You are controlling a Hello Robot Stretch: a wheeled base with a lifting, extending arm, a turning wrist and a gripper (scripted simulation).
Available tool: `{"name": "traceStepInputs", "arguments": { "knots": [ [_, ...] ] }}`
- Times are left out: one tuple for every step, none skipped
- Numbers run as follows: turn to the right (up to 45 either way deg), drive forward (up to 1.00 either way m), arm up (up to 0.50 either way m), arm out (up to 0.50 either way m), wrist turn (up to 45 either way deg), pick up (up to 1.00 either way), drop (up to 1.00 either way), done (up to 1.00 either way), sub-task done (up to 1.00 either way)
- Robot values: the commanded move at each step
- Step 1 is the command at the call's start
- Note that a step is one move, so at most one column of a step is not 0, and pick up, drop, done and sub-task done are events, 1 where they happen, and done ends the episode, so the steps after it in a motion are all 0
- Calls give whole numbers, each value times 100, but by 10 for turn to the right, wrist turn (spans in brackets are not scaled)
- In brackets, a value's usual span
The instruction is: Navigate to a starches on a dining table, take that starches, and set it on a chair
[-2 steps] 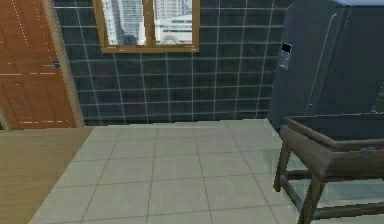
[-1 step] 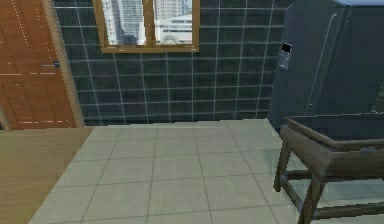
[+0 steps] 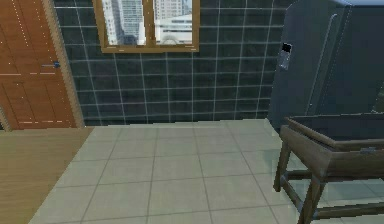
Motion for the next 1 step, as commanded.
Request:
{"name": "traceStepInputs", "arguments": {
  "knots": [
    [0, 0, 0, 40, 0, 0, 0, 0, 0]
  ]
}}
